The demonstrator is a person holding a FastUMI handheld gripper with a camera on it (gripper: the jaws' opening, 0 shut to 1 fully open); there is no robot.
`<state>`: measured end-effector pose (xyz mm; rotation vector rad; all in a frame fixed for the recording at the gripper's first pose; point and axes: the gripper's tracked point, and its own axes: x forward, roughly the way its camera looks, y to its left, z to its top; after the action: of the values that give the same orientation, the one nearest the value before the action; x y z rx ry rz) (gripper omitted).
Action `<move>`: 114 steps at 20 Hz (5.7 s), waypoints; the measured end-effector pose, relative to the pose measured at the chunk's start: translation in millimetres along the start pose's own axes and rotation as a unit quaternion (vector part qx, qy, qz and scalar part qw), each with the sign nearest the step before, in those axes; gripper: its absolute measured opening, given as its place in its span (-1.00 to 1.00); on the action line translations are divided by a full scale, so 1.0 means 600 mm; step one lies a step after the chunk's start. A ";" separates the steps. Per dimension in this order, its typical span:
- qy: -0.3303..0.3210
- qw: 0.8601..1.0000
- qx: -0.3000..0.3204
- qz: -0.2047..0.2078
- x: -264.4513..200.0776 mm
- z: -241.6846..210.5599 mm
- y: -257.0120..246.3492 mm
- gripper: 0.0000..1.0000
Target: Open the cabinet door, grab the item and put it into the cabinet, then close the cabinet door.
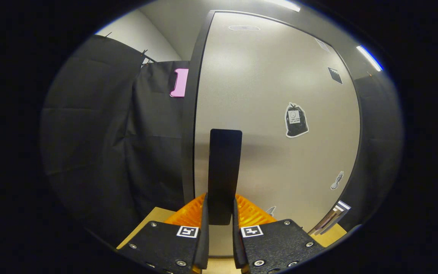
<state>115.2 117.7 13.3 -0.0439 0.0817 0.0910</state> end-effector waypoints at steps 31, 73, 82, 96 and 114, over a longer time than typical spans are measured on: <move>0.058 0.954 0.025 0.293 -0.144 -0.030 -0.057 -0.55; 0.032 0.984 0.062 0.162 -0.138 -0.044 -0.244 -0.53; 0.011 0.996 0.069 0.061 -0.141 -0.085 -0.288 0.58; 0.027 0.999 0.046 0.008 -0.231 -0.436 -0.162 0.87; 0.104 0.986 0.072 0.112 -0.163 -0.712 0.163 0.86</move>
<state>-24.7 185.9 -407.9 0.1008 0.3017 0.3055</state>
